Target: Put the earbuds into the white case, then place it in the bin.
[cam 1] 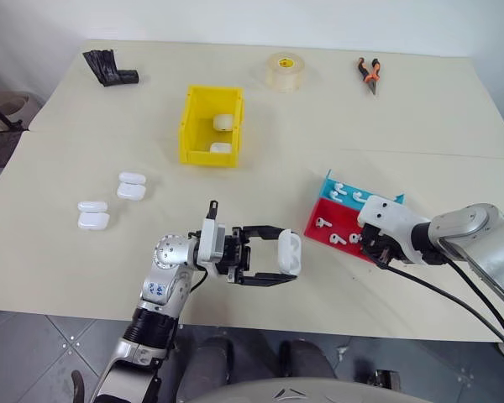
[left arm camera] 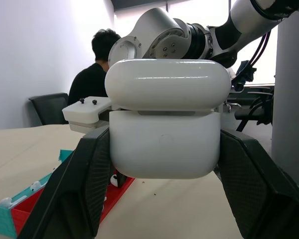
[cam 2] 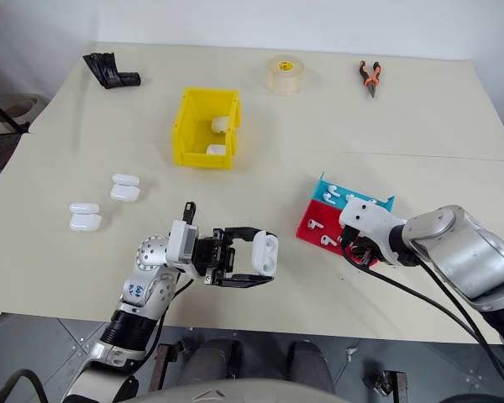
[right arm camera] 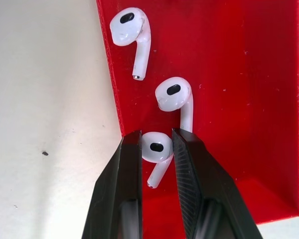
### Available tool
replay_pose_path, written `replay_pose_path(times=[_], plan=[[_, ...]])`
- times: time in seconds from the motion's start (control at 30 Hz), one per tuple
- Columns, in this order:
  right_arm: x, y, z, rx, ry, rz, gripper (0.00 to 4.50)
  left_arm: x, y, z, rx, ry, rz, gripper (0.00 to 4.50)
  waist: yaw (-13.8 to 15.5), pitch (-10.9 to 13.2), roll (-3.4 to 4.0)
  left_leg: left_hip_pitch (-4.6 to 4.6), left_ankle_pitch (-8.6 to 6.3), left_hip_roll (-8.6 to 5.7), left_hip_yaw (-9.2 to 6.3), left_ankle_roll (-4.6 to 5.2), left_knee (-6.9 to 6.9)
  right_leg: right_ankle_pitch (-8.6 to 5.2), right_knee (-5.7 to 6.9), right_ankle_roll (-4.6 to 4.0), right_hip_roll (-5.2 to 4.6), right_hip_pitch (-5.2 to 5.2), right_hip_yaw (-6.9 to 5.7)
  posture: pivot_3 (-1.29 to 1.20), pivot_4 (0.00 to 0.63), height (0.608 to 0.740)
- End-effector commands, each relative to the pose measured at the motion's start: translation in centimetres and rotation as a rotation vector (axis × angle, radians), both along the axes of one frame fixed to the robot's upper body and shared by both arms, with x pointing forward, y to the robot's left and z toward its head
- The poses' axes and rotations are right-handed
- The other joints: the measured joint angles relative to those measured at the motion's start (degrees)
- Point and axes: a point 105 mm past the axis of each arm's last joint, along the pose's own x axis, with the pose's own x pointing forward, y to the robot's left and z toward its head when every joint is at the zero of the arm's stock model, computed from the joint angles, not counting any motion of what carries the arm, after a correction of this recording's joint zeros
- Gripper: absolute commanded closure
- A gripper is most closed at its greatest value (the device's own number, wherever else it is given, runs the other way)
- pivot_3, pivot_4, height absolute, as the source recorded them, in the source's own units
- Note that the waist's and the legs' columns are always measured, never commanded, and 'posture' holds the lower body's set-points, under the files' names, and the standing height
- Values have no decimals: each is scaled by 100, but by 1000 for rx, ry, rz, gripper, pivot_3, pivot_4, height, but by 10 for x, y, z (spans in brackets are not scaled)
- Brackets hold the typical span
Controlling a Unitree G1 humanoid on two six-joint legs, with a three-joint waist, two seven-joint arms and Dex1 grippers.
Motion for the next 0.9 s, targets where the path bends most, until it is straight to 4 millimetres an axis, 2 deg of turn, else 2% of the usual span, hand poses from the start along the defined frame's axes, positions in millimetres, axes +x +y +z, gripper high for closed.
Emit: replay_pose_path(times=[0.03, 0.17, 0.33, 0.43, 0.53, 0.73, 0.9], plan=[[0, 1, 8, 21, -25, 2, 3975, -6, 1, 11, -30, -27, -29, 1675, 5, 0, 0, 0, 0, 0, 0, 0, 0, 0, 0, 0, 0, -1, 0, 0, 150, 740], [-8, 0, 32, 62, -60, 50, 3975, -5, 4, 12, -23, -6, -58, 1675, 24, 2, 4, -7, 0, -4, 0, 0, -1, 0, 4, 0, -1, -3, -2, 0, 150, 740], [-26, 24, 63, 267, -179, 247, 3975, 1, 8, 11, 1, -13, -59, 1675, 43, 3, 2, -12, 0, -10, -19, 2, -2, 1, 1, 1, -2, 5, -21, 0, 150, 740], [-31, 30, 69, 356, -297, 280, 3975, 5, 11, 13, -12, 5, -49, 1675, 38, 3, 2, -12, 0, -16, -24, 2, -3, 1, 3, 3, 15, 10, -46, 0, 150, 740], [-46, 49, 81, 532, -423, 378, 3975, 9, 10, 23, -89, 33, -42, 1675, 38, 3, 1, -12, 1, -17, -27, 4, -2, 3, 6, 5, 15, 12, -65, 0, 150, 740], [-60, 63, 98, 847, -641, 365, 3975, 8, 5, 28, -70, 81, -121, 1675, 34, 3, 1, -9, 5, -21, -35, 7, -1, 5, 10, 9, 19, 18, -72, 0, 150, 740], [-65, 75, 97, 945, -681, 345, 3975, 11, 4, 32, -51, 129, -167, 1675, 23, 1, 4, -7, 8, -26, -36, 7, -1, 5, 17, 9, 20, 17, -69, 0, 150, 740]])
